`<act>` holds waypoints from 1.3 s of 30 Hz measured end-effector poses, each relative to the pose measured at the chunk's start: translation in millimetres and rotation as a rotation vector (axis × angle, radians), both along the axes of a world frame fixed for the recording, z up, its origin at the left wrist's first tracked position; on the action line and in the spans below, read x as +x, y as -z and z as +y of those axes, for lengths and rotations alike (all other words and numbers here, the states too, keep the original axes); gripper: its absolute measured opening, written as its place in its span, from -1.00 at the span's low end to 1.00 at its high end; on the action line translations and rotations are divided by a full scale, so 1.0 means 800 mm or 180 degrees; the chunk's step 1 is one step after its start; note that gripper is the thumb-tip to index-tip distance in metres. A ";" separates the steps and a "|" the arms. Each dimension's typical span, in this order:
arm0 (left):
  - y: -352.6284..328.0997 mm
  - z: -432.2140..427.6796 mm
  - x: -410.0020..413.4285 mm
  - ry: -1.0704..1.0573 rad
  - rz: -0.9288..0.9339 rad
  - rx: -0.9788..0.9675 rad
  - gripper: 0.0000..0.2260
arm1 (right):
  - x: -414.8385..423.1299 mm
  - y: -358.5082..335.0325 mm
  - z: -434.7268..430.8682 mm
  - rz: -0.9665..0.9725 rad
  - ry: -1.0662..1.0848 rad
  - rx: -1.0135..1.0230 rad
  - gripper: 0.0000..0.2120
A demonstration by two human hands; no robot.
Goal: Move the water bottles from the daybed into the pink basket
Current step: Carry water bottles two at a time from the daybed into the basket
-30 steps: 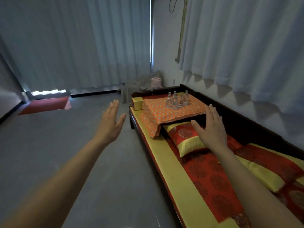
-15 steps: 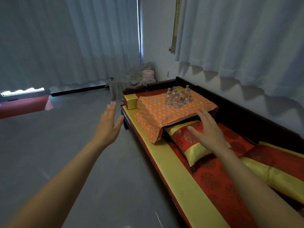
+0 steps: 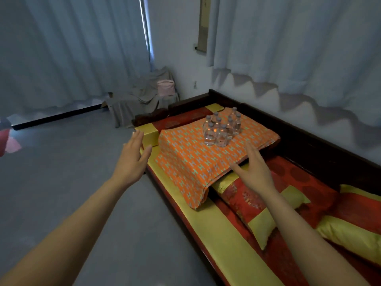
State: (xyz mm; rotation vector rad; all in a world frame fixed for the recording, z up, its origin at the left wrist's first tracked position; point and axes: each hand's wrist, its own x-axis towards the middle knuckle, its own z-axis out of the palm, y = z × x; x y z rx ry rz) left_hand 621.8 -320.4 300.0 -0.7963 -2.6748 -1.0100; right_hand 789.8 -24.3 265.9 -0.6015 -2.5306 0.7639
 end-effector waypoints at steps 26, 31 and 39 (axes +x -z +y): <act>0.216 0.381 -0.476 0.1902 -0.1261 -0.0283 -0.40 | -0.359 0.152 0.169 0.0166 0.2089 -0.1244 -0.28; 0.260 0.439 -0.517 0.1975 -0.1791 -0.0062 -0.40 | -0.407 0.208 0.210 0.0095 0.2351 -0.1666 -0.29; 0.302 0.494 -0.534 0.2390 -0.2160 -0.0144 -0.40 | -0.474 0.240 0.256 0.0008 0.2364 -0.1778 -0.30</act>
